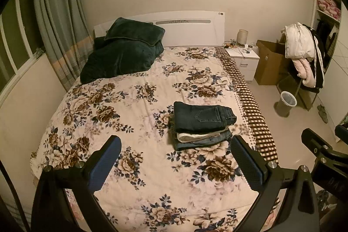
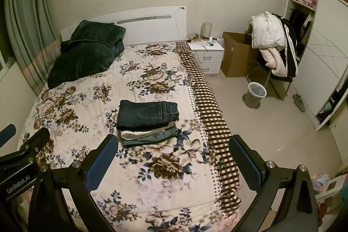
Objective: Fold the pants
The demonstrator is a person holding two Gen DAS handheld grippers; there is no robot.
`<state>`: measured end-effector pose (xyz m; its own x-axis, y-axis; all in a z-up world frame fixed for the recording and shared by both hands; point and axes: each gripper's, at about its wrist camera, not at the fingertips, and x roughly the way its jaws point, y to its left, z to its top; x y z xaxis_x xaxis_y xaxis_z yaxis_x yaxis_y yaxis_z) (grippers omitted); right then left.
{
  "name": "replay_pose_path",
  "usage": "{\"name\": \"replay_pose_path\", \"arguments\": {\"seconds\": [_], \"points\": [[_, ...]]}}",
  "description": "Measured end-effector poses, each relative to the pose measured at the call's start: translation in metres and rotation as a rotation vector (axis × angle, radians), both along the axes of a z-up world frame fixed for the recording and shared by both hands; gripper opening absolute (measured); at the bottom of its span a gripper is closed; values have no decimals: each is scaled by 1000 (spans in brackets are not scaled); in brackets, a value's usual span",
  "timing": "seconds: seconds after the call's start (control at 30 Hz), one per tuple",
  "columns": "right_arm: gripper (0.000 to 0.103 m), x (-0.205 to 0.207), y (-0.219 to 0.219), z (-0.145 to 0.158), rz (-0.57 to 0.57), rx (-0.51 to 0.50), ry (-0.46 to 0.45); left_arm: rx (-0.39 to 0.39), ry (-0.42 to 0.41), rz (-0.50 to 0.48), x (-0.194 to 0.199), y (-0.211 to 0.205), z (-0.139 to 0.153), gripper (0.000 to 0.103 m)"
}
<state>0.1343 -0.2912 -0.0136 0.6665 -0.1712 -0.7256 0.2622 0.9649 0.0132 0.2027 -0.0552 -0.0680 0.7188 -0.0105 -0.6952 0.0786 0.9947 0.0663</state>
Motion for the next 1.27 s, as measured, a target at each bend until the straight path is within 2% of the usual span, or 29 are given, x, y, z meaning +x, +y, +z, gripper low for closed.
{"name": "replay_pose_path", "arguments": {"seconds": [1.13,1.27], "points": [[103,-7,1,7,-8,11,-10,8,-11,-2,-7,0,-1,103],[103,-8,2,7,-9,10,-10,0,-30,-11,-8,0,6,103]]}}
